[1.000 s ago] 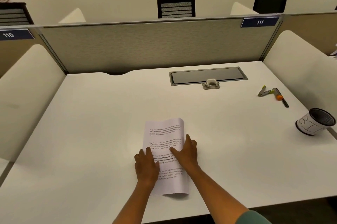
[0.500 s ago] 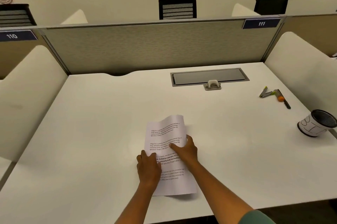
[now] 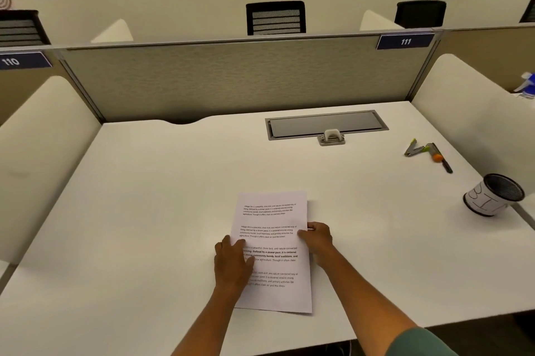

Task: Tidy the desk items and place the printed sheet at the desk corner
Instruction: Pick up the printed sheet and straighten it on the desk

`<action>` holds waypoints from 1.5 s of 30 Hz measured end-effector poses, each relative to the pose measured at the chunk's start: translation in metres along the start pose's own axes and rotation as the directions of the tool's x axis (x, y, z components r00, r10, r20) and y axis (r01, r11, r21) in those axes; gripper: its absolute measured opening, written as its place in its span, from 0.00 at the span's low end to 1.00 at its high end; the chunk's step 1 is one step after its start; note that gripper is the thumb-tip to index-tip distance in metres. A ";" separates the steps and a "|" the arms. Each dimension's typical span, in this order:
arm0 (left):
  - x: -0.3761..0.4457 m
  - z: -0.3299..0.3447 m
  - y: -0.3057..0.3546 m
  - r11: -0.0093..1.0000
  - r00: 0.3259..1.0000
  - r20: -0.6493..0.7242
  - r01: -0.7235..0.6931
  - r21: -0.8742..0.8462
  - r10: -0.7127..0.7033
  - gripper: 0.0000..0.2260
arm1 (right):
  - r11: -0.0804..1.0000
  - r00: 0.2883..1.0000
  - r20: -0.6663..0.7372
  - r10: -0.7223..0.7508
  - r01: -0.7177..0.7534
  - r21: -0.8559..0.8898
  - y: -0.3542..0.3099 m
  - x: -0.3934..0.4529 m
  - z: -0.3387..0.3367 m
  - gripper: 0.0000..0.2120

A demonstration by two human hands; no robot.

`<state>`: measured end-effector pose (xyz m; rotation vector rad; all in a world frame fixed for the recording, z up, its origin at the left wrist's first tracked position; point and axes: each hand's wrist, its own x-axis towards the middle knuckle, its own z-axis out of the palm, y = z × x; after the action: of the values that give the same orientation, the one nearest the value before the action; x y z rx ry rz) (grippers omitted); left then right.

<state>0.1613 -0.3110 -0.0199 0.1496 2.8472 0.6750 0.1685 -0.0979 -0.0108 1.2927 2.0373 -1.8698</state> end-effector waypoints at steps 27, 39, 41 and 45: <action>-0.005 0.039 0.070 0.769 0.948 0.177 0.319 -0.554 -0.266 0.24 | 0.702 0.918 -0.233 0.321 -0.065 0.710 0.025 0.012 -0.053 0.11; 0.012 0.046 0.080 0.608 0.895 0.187 0.417 -0.676 -0.406 0.13 | 0.719 0.961 -0.059 0.270 -0.161 0.676 0.026 0.015 -0.079 0.10; 0.016 0.048 0.086 0.650 0.912 0.145 0.379 -0.659 -0.384 0.14 | 0.720 0.964 -0.045 0.261 -0.164 0.674 0.027 0.022 -0.085 0.14; 0.025 0.051 0.106 0.720 0.936 0.060 0.307 -0.622 -0.346 0.17 | 0.710 0.972 -0.063 0.225 -0.119 0.694 0.023 0.042 -0.108 0.20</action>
<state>0.1542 -0.1911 -0.0210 -0.4801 2.4241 1.4968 0.2053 0.0134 -0.0266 1.7279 1.1894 -2.6164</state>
